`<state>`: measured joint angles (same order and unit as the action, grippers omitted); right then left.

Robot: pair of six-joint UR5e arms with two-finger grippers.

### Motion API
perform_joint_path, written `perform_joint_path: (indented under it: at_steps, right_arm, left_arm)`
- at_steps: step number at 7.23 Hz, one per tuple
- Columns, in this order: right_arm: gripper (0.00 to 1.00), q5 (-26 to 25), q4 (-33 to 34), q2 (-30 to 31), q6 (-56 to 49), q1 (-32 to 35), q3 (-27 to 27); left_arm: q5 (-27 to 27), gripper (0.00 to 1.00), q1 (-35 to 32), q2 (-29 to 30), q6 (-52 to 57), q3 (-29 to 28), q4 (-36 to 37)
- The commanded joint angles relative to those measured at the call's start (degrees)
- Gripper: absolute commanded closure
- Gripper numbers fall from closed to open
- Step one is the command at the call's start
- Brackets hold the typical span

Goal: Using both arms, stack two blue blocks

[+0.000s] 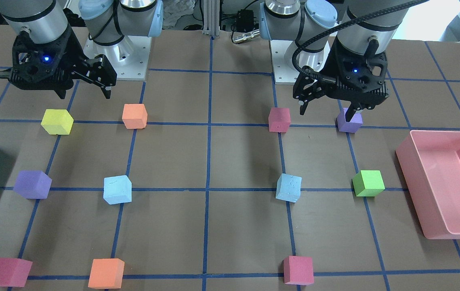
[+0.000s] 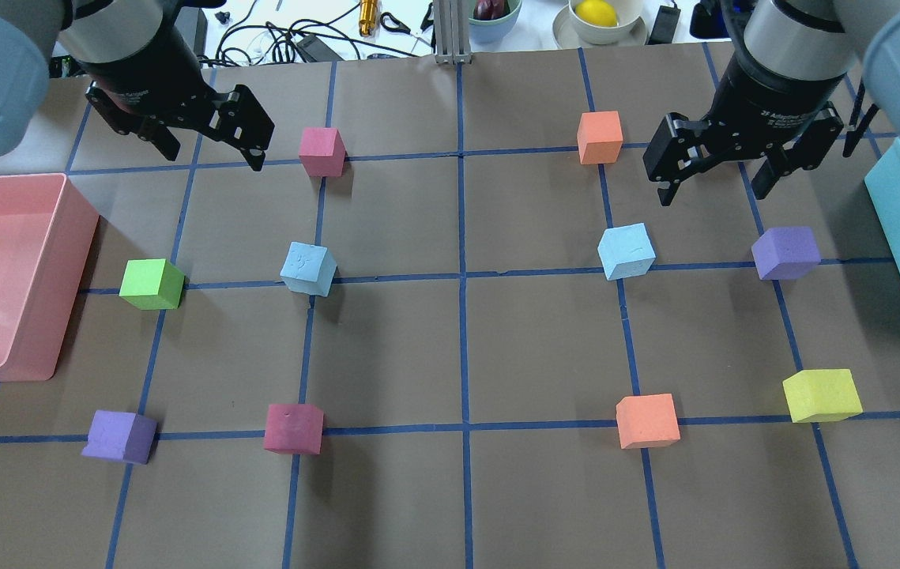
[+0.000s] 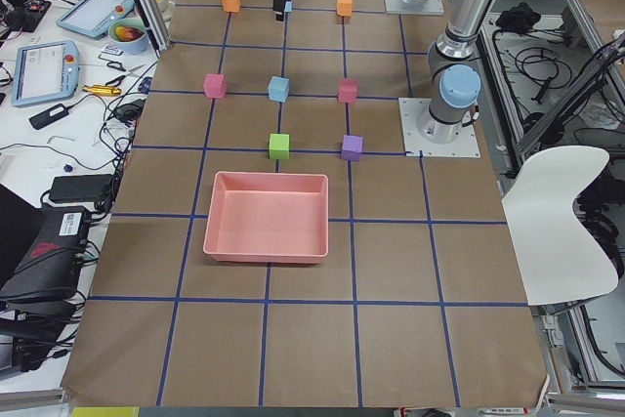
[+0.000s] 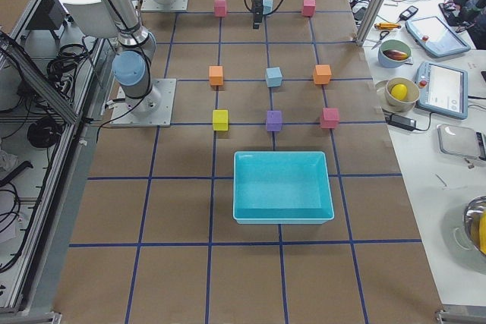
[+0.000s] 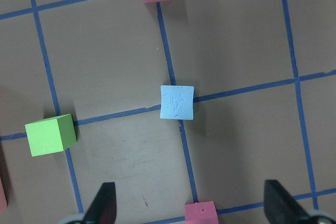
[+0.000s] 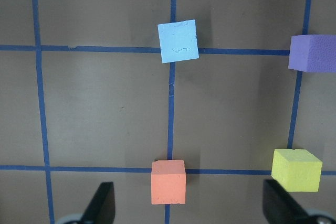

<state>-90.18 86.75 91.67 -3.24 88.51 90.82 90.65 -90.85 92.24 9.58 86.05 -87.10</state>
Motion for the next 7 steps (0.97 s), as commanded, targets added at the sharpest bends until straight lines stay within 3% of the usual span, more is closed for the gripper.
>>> perform_joint_path:
  at_steps: [1, 5, 6, 7]
  right_arm:
    - [0.0, 0.0, 0.1, 0.0, 0.0, 0.0, 0.1]
    - [0.0, 1.0, 1.1, -4.6, 0.0, -0.3, 0.6]
    - [0.0, 0.6, 3.6, -6.3, -0.5, -0.3, 0.6]
    - [0.0, 0.7, 11.7, -10.2, -0.1, -0.2, 0.7]
  left_arm:
    - [0.1, 0.0, 0.1, 0.0, 0.0, 0.0, 0.0]
    - [0.1, 0.0, 0.3, -0.1, 0.1, 0.1, -0.2]
    - [0.1, 0.0, 0.3, -0.1, 0.1, 0.1, -0.2]
    - [0.0, 0.0, 0.2, 0.3, -0.2, 0.3, 0.0]
